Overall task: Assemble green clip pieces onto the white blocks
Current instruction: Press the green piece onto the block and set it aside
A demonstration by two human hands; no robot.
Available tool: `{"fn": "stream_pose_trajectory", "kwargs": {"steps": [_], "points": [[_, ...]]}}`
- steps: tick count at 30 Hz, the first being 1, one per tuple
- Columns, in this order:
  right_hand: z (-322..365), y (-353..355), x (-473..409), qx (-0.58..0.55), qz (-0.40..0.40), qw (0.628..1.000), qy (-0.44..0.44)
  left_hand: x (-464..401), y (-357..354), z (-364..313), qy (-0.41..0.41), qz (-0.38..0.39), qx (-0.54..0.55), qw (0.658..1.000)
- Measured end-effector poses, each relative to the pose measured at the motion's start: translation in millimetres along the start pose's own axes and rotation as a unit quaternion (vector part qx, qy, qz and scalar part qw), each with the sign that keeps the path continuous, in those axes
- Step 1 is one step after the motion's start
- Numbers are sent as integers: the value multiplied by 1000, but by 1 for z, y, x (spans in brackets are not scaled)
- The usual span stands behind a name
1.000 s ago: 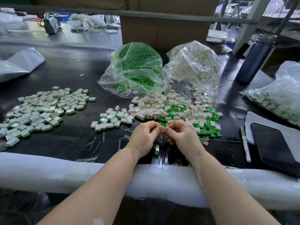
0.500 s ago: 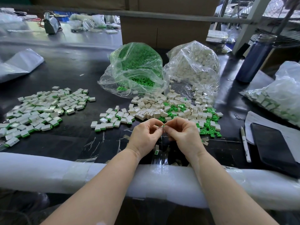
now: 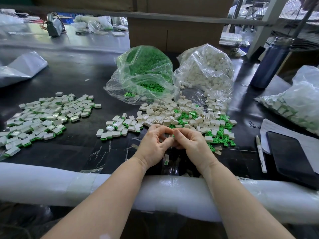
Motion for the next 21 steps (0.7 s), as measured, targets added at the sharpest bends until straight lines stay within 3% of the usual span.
{"fn": "stream_pose_trajectory", "kwargs": {"steps": [5, 21], "points": [[3, -2, 0, 5, 32, 999, 3, 2, -2, -2, -5, 25, -1, 1000], [-5, 3, 0, -97, 25, 995, -1, 3, -9, -5, -23, 65, -67, 995]]}}
Point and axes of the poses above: each hand's wrist, its own x-axis away from the middle knuckle, its own y-axis out of the back of the hand, z = x × y, the point moved 5 cm from there along -x, towards the middle knuckle, and after that the axes turned 13 degrees about z, right-handed, at the moved point
